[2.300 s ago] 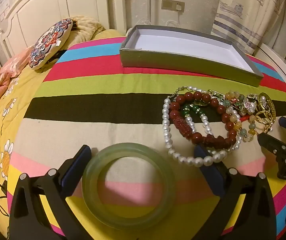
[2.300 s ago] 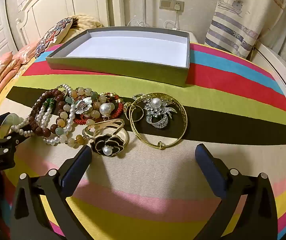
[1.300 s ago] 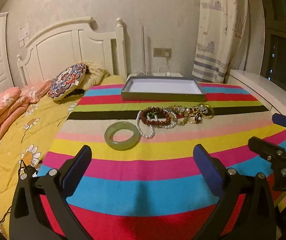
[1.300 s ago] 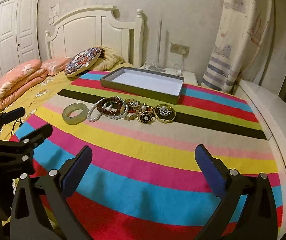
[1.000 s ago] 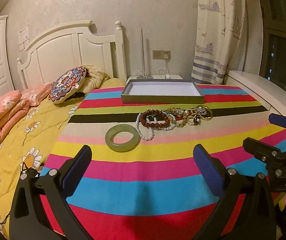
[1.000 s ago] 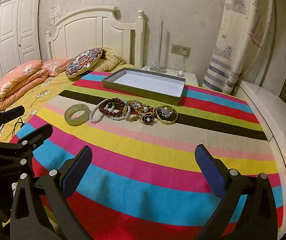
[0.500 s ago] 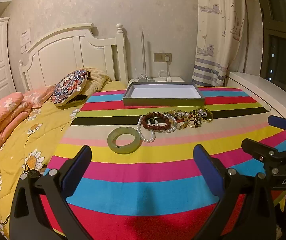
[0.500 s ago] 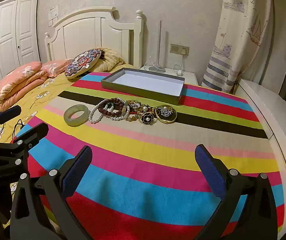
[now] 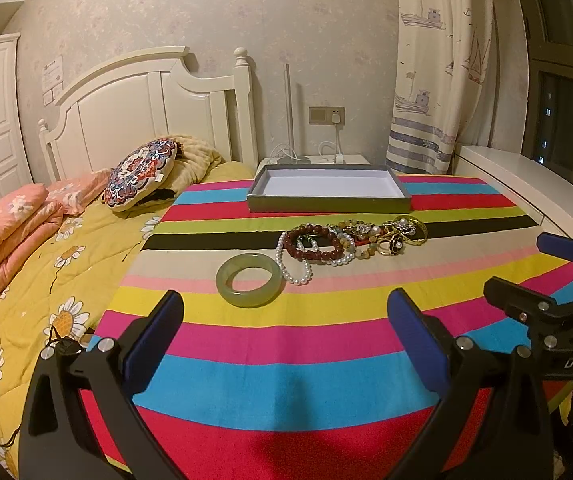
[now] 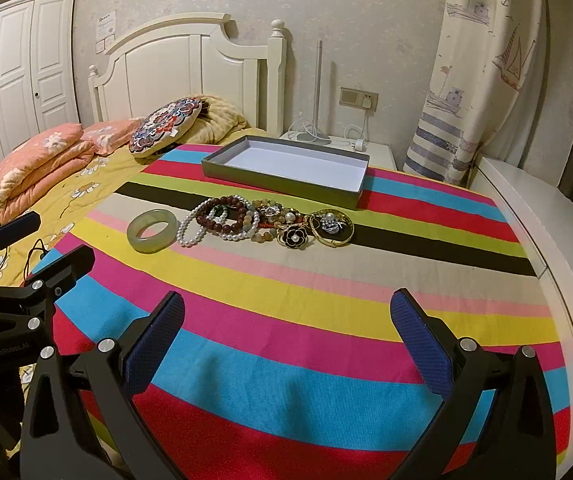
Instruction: Organize jewelry
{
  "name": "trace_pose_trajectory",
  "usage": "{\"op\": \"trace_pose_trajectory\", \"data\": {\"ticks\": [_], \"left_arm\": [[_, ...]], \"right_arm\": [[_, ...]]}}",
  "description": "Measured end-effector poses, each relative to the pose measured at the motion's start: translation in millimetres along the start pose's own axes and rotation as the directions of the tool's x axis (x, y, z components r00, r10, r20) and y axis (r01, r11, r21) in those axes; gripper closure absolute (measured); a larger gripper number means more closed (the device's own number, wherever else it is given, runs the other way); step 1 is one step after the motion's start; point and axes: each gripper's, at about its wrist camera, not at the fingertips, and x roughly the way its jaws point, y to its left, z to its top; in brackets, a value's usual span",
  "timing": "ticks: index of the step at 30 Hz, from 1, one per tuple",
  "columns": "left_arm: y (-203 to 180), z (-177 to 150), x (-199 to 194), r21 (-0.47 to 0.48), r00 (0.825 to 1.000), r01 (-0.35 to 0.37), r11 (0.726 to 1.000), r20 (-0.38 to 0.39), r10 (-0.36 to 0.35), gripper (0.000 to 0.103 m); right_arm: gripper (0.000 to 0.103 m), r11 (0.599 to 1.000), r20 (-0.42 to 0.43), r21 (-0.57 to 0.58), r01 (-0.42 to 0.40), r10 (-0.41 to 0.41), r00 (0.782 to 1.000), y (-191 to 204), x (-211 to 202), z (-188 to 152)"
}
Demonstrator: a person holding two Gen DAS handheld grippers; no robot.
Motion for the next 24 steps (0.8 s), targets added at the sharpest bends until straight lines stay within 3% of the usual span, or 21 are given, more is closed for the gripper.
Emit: {"op": "trace_pose_trajectory", "data": {"ticks": [24], "left_arm": [[0.5, -0.6, 0.6, -0.005, 1.0, -0.001, 1.0, -0.001, 0.001, 0.002]], "right_arm": [[0.004, 1.0, -0.006, 0.004, 0.001, -0.001, 1.0, 1.4, 1.4, -1.8]]}}
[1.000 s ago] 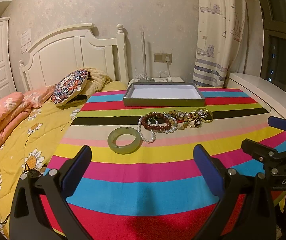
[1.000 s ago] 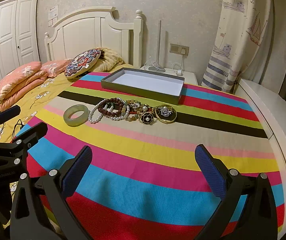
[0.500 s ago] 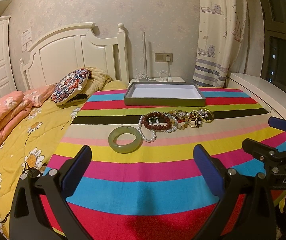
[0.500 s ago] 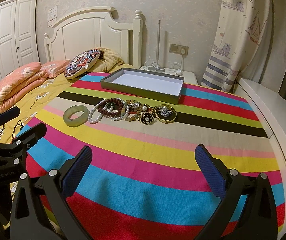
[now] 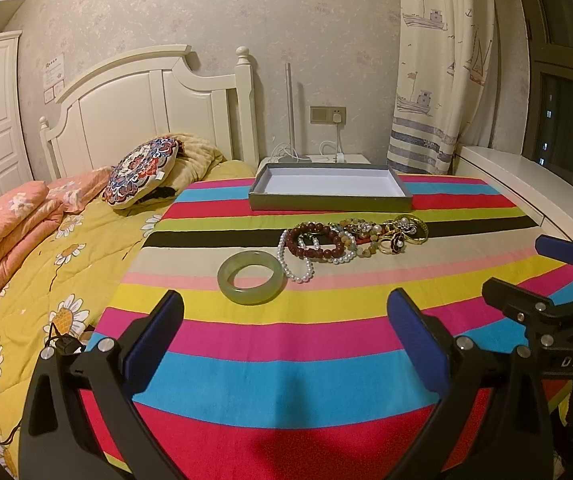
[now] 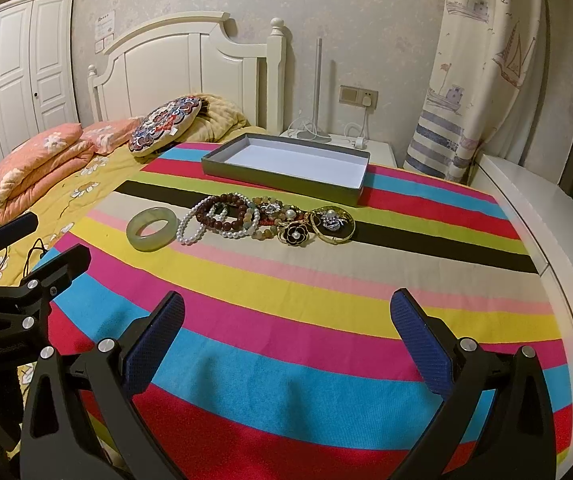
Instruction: Organize jewelry
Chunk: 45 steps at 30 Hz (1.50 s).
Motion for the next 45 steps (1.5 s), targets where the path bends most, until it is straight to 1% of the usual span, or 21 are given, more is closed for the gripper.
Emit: {"op": "trace_pose_trajectory", "data": {"ticks": [3, 6, 11, 15, 18, 20, 22, 24, 27, 29, 32, 34, 36, 38, 41, 45], "left_arm": [[1.8, -2.3, 0.3, -0.007, 1.0, 0.003, 1.0, -0.001, -0.003, 0.002], [7.3, -5.2, 0.8, -0.033, 1.0, 0.006, 0.999, 0.001, -0.006, 0.002], [23.5, -13.6, 6.5, -0.083, 0.999, 0.028, 0.996, -0.015, -0.03, 0.002], [35.4, -21.4, 21.4, -0.13, 0.997, 0.048, 0.99, -0.057, -0.056, 0.002], [44.9, -24.4, 38.2, -0.167, 0.993, 0.047, 0.985, -0.096, -0.063, 0.002], [50.8, -24.4, 52.1, -0.179, 0.99, 0.039, 0.983, -0.123, -0.062, 0.002], [57.3, -23.2, 67.3, -0.188, 0.987, 0.017, 0.982, -0.154, -0.047, 0.002], [63.5, -20.9, 83.8, -0.199, 0.982, 0.015, 0.98, -0.184, -0.052, 0.002], [69.4, -15.4, 108.4, -0.198, 0.973, -0.003, 0.98, -0.225, -0.042, 0.002], [72.9, -13.4, 122.3, -0.207, 0.968, -0.005, 0.978, -0.248, -0.048, 0.002], [76.4, -10.1, 141.0, -0.218, 0.959, -0.014, 0.976, -0.281, -0.049, 0.002], [77.9, -8.3, 151.3, -0.223, 0.954, -0.018, 0.975, -0.294, -0.05, 0.002], [78.6, -6.2, 163.6, -0.221, 0.949, -0.02, 0.975, -0.312, -0.051, 0.003], [79.1, -5.2, 171.6, -0.22, 0.945, -0.021, 0.975, -0.323, -0.053, 0.003], [80.4, -3.4, 181.9, -0.232, 0.937, -0.006, 0.973, -0.342, -0.076, 0.003], [80.4, 1.7, 191.3, -0.223, 0.935, 0.0, 0.975, -0.345, -0.079, 0.004]], "right_arm": [[0.004, 1.0, 0.001, 0.001, 0.001, -0.001, 1.0, -0.4, 0.2, 0.3], [0.004, 0.999, -0.011, 0.025, 0.024, -0.024, 1.0, -2.8, 3.3, -0.9], [0.004, 0.998, -0.049, 0.056, 0.003, 0.0, 0.999, -10.9, 19.5, -7.6], [0.004, 0.997, -0.061, 0.072, -0.009, 0.014, 0.998, -17.4, 29.3, -10.0], [0.004, 0.996, -0.065, 0.085, -0.025, 0.03, 0.997, -26.8, 36.9, -8.9], [0.004, 0.994, -0.066, 0.105, -0.038, 0.046, 0.997, -35.2, 41.9, -8.5], [0.004, 0.99, -0.082, 0.127, -0.057, 0.068, 0.994, -45.6, 51.4, -8.5], [0.005, 0.987, -0.093, 0.143, -0.069, 0.082, 0.992, -52.6, 58.7, -9.1], [0.008, 0.979, -0.12, 0.169, -0.119, 0.14, 0.983, -57.6, 74.3, -8.8], [0.011, 0.976, -0.133, 0.168, -0.138, 0.162, 0.978, -55.0, 83.9, -7.5], [0.013, 0.977, -0.156, 0.158, -0.146, 0.17, 0.973, -51.8, 100.0, -3.0], [0.02, 0.975, -0.173, 0.16, -0.156, 0.183, 0.968, -51.1, 112.0, 1.6], [0.021, 0.974, -0.187, 0.155, -0.167, 0.195, 0.963, -49.9, 122.5, 6.5], [0.025, 0.976, -0.201, 0.137, -0.171, 0.197, 0.96, -45.5, 132.3, 12.1], [0.029, 0.978, -0.209, 0.112, -0.176, 0.196, 0.958, -39.3, 146.2, 24.0], [0.04, 0.979, -0.224, 0.087, -0.184, 0.199, 0.954, -31.5, 165.9, 38.7]]}}
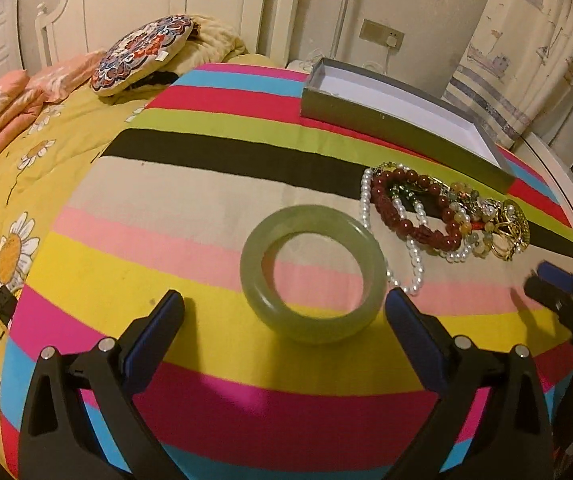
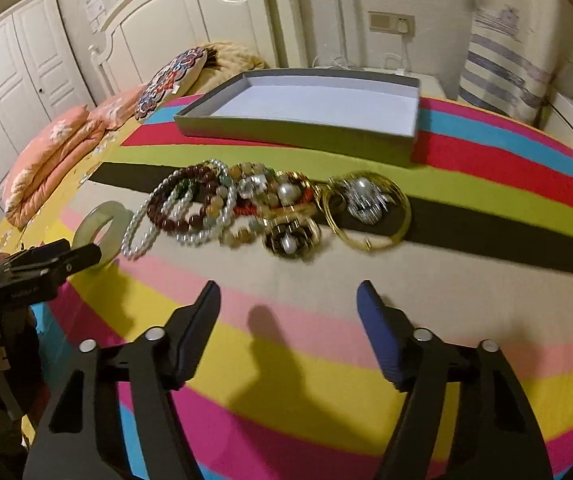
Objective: Organize jewelry
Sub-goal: 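Grasp the jade bangle with the left gripper while the right grasps the black-flower gold ring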
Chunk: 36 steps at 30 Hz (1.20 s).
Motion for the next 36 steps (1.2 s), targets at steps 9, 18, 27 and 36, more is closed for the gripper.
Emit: {"op": "trace_pose_trajectory", "data": {"ticks": [9, 18, 27, 36], "left_arm": [[-20.7, 5.2, 6.8, 0.115, 1.0, -0.001, 0.993, 0.018, -0.001, 0.025], [-14.9, -1.2, -1.1, 0.083, 0.998, 0.033, 0.996, 0.043, -0.037, 0.026], [-9.0, 12.7, -20.7, 0.041, 0.99, 0.079, 0.996, 0.116, -0.084, 0.027], [-10.5, 36.3, -8.7, 0.041, 0.991, 0.11, 0.993, 0.069, -0.113, 0.094]], "right_arm": [[0.071, 0.999, -0.021, -0.032, 0.018, -0.019, 1.0, 4.2, 25.1, 20.2], [0.071, 1.0, 0.059, -0.025, -0.013, 0.015, 0.998, -0.8, 3.4, 17.3], [0.071, 1.0, 0.13, 0.018, -0.021, 0.019, 0.991, -23.4, -19.7, 33.8], [0.071, 0.999, 0.137, 0.035, -0.032, 0.027, 0.99, -34.1, -18.4, 36.2]]}}
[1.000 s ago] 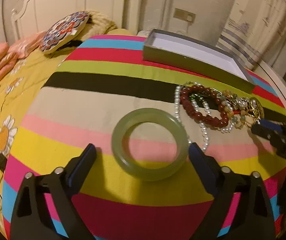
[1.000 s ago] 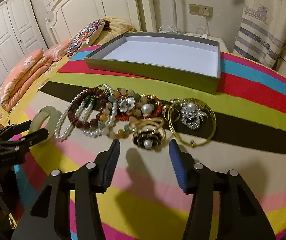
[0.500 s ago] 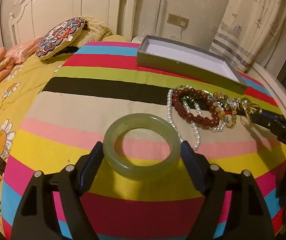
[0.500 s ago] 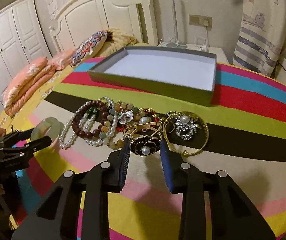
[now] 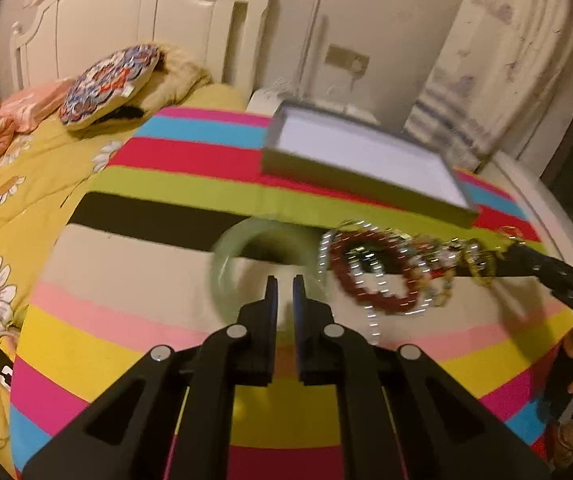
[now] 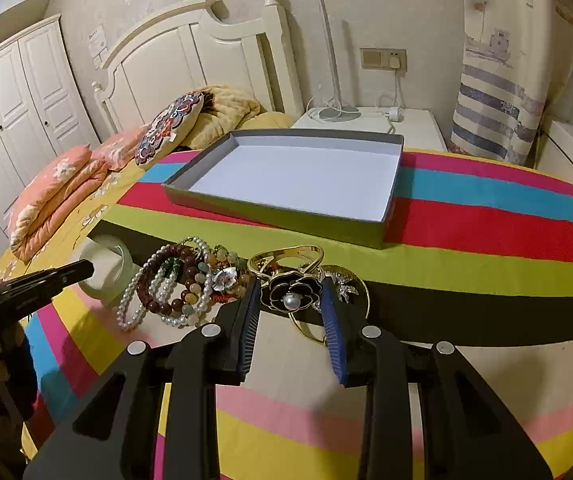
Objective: Organize jewelry
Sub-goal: 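Grasp the jade bangle with the left gripper while the right grasps the black-flower gold ring, then carry the bangle and ring into the gray tray and open both grippers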
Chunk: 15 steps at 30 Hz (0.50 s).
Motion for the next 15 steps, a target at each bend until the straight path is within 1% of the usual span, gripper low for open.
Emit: {"op": "trace_pose_trajectory", "data": {"ticks": [1, 2, 3, 4, 5, 7, 10, 13, 15], "left_arm": [[3.4, -0.7, 2.7, -0.006, 1.0, -0.001, 1.0, -0.008, 0.001, 0.076], [7.9, -1.1, 5.9, -0.019, 1.0, 0.0, 1.0, -0.021, -0.001, 0.047], [11.9, -1.4, 6.5, -0.034, 1.0, -0.004, 0.999, -0.013, 0.003, 0.033], [15.3, -0.1, 5.1, -0.048, 1.0, -0.001, 0.999, 0.008, 0.001, 0.017], [17.2, -0.1, 4.6, -0.048, 1.0, 0.004, 0.999, 0.02, -0.003, 0.014], [16.9, 3.0, 7.7, -0.03, 1.0, 0.002, 1.0, 0.023, -0.001, 0.014], [9.8, 5.3, 24.1, 0.0, 0.999, 0.037, 0.999, -0.039, -0.037, 0.014], [1.4, 0.6, 30.3, 0.014, 0.995, 0.077, 0.997, -0.059, -0.076, 0.014], [-4.1, -4.0, 36.7, 0.029, 0.995, 0.071, 0.997, -0.073, -0.068, 0.013]], "right_arm": [[0.071, 1.0, -0.003, 0.001, -0.002, 0.002, 1.0, 0.3, 0.8, -1.8], [0.071, 1.0, -0.007, 0.001, -0.003, 0.003, 1.0, 0.3, 2.4, -2.6], [0.071, 1.0, -0.009, 0.001, -0.002, 0.002, 1.0, 0.1, 3.4, -2.8], [0.071, 1.0, -0.011, 0.004, -0.003, 0.003, 1.0, -1.2, 4.9, -2.2], [0.071, 1.0, -0.012, 0.007, -0.003, 0.003, 1.0, -1.6, 6.0, -1.9], [0.071, 1.0, -0.015, 0.011, -0.006, 0.006, 1.0, -2.3, 8.6, -1.2], [0.071, 1.0, -0.019, 0.006, -0.006, 0.006, 1.0, -0.9, 10.8, -0.2], [0.071, 1.0, -0.025, 0.007, -0.003, 0.003, 1.0, -1.5, 12.6, -0.8], [0.071, 1.0, -0.03, 0.012, -0.001, 0.001, 1.0, -3.7, 14.6, -0.7]]}}
